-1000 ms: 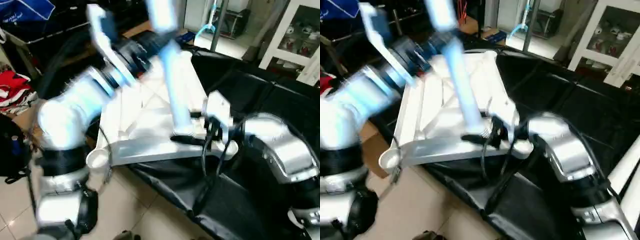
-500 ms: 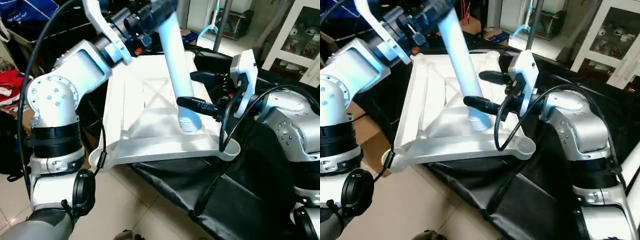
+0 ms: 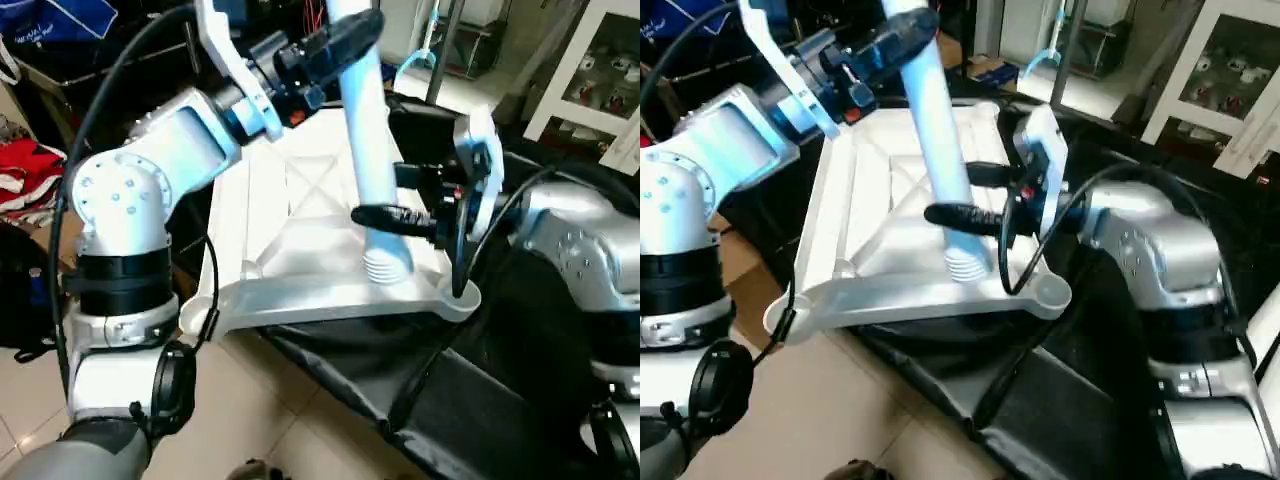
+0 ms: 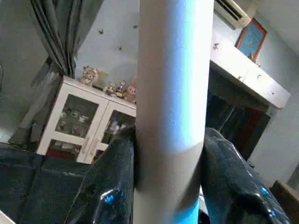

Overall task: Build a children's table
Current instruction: Pick table leg

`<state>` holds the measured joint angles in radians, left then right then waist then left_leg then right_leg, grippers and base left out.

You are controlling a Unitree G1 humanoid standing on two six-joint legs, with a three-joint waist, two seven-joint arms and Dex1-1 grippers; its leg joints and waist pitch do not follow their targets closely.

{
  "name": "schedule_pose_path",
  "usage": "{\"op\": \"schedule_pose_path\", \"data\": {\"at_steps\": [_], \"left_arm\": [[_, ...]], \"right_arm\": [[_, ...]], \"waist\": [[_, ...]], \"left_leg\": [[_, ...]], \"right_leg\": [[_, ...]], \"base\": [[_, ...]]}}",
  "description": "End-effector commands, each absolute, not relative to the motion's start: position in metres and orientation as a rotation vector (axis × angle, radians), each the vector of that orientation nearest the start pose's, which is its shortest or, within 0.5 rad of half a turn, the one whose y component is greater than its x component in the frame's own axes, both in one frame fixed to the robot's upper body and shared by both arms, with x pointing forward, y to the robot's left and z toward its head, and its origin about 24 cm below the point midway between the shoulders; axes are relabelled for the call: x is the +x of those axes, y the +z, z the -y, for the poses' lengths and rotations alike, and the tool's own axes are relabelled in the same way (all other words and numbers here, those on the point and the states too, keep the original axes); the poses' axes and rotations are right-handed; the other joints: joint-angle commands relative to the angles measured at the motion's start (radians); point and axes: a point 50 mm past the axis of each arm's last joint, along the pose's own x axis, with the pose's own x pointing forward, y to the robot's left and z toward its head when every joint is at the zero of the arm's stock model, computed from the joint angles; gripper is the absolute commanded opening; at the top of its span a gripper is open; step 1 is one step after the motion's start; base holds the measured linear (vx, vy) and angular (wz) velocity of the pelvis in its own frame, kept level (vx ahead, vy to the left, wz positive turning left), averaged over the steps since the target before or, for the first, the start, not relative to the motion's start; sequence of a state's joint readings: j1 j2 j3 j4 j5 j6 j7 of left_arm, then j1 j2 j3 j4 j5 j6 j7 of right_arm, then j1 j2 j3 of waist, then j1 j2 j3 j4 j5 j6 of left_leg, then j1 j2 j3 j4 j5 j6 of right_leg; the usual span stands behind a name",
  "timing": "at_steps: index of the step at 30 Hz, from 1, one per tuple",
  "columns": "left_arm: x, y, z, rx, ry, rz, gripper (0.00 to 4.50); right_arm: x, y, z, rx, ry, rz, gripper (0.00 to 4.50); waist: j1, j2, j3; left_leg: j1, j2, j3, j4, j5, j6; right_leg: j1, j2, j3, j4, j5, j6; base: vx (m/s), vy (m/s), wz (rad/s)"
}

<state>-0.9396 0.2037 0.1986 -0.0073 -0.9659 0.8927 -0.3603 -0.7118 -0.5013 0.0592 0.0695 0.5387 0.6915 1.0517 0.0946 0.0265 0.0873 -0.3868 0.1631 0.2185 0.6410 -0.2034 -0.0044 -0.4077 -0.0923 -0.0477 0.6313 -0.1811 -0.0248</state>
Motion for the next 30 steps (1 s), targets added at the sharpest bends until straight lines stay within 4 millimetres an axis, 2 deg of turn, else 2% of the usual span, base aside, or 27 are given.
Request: {"op": "schedule_pose_path", "data": {"at_steps": [1, 6, 7, 12, 13, 14, 15, 17, 20, 21, 24, 25, 29, 30], "left_arm": [[0.315, 0.285, -0.087, -0.484, -1.097, 0.149, 1.69], [0.314, 0.285, -0.082, -0.470, -1.111, 0.141, 1.68], [0.314, 0.284, -0.082, -0.462, -1.111, 0.137, 1.68], [0.314, 0.283, -0.081, -0.458, -1.112, 0.132, 1.68], [0.313, 0.282, -0.080, -0.440, -1.116, 0.125, 1.68], [0.313, 0.281, -0.079, -0.417, -1.120, 0.116, 1.68], [0.312, 0.279, -0.078, -0.396, -1.123, 0.106, 1.68], [0.312, 0.278, -0.078, -0.390, -1.124, 0.102, 1.68], [0.312, 0.274, -0.077, -0.350, -1.125, 0.088, 1.68], [0.312, 0.274, -0.077, -0.349, -1.127, 0.087, 1.68], [0.312, 0.274, -0.076, -0.361, -1.137, 0.091, 1.68], [0.312, 0.274, -0.076, -0.363, -1.138, 0.092, 1.68], [0.314, 0.276, -0.076, -0.351, -1.134, 0.102, 1.68], [0.315, 0.277, -0.077, -0.349, -1.133, 0.107, 1.68]], "right_arm": [[0.317, 0.191, 0.134, -0.019, 1.290, -0.152, 4.23], [0.316, 0.181, 0.126, -0.054, 1.305, -0.217, 4.23], [0.316, 0.179, 0.126, -0.066, 1.306, -0.229, 4.23], [0.316, 0.179, 0.124, -0.074, 1.304, -0.232, 4.23], [0.316, 0.179, 0.124, -0.079, 1.299, -0.227, 4.23], [0.316, 0.179, 0.123, -0.083, 1.294, -0.222, 4.23], [0.316, 0.179, 0.123, -0.084, 1.291, -0.219, 4.23], [0.316, 0.179, 0.123, -0.084, 1.291, -0.218, 4.23], [0.314, 0.180, 0.124, -0.088, 1.292, -0.220, 4.23], [0.313, 0.180, 0.125, -0.088, 1.292, -0.221, 3.89], [0.313, 0.178, 0.126, -0.082, 1.286, -0.226, 3.85], [0.313, 0.178, 0.126, -0.081, 1.285, -0.227, 3.59], [0.310, 0.172, 0.124, -0.074, 1.294, -0.245, 3.33], [0.309, 0.171, 0.124, -0.072, 1.298, -0.251, 3.12]], "waist": [[0.004, -0.010, -0.098], [0.004, -0.012, -0.097], [0.005, -0.008, -0.096], [0.005, -0.008, -0.097], [0.006, -0.002, -0.098], [0.005, -0.004, -0.098], [0.006, -0.001, -0.098], [0.005, -0.002, -0.098], [0.005, 0.003, -0.097], [0.005, 0.001, -0.097], [0.004, 0.003, -0.097], [0.004, 0.003, -0.097], [0.004, 0.006, -0.099], [0.004, 0.004, -0.099]], "left_leg": [[0.021, 0.056, -0.040, -0.068, -0.043, 0.035], [0.020, 0.056, -0.041, -0.069, -0.048, 0.030], [0.020, 0.057, -0.042, -0.070, -0.054, 0.025], [0.020, 0.056, -0.042, -0.070, -0.057, 0.016], [0.021, 0.056, -0.043, -0.069, -0.053, 0.017], [0.022, 0.056, -0.042, -0.070, -0.053, 0.019], [0.022, 0.056, -0.043, -0.070, -0.055, 0.018], [0.022, 0.056, -0.042, -0.070, -0.056, 0.015], [0.023, 0.057, -0.043, -0.071, -0.069, 0.010], [0.024, 0.057, -0.043, -0.072, -0.073, 0.007], [0.023, 0.056, -0.043, -0.072, -0.077, 0.002], [0.023, 0.056, -0.043, -0.072, -0.078, 0.002], [0.024, 0.057, -0.044, -0.072, -0.077, 0.001], [0.024, 0.056, -0.043, -0.072, -0.077, 0.002]], "right_leg": [[0.053, -0.055, 0.036, -0.054, -0.085, -0.247], [0.054, -0.056, 0.037, -0.055, -0.096, -0.244], [0.053, -0.056, 0.036, -0.056, -0.108, -0.241], [0.054, -0.055, 0.037, -0.055, -0.096, -0.237], [0.054, -0.055, 0.036, -0.053, -0.085, -0.240], [0.052, -0.054, 0.036, -0.055, -0.083, -0.239], [0.053, -0.054, 0.036, -0.054, -0.087, -0.238], [0.053, -0.054, 0.036, -0.054, -0.082, -0.241], [0.053, -0.054, 0.036, -0.054, -0.083, -0.243], [0.053, -0.054, 0.036, -0.055, -0.083, -0.243], [0.055, -0.054, 0.036, -0.054, -0.076, -0.246], [0.055, -0.054, 0.036, -0.054, -0.072, -0.249], [0.055, -0.054, 0.035, -0.053, -0.063, -0.251], [0.056, -0.054, 0.035, -0.053, -0.059, -0.252]], "base": [[0.000, 0.000, 0.00], [0.000, 0.000, 0.00], [0.000, 0.000, 0.00], [0.000, 0.000, 0.00], [0.000, 0.000, 0.00], [0.000, 0.000, 0.00], [0.000, 0.000, 0.00], [0.000, 0.000, 0.00], [0.000, 0.000, 0.00], [0.000, 0.000, 0.00], [0.000, 0.000, 0.00], [0.000, 0.000, 0.00], [0.000, 0.000, 0.00], [0.000, 0.000, 0.00]]}}
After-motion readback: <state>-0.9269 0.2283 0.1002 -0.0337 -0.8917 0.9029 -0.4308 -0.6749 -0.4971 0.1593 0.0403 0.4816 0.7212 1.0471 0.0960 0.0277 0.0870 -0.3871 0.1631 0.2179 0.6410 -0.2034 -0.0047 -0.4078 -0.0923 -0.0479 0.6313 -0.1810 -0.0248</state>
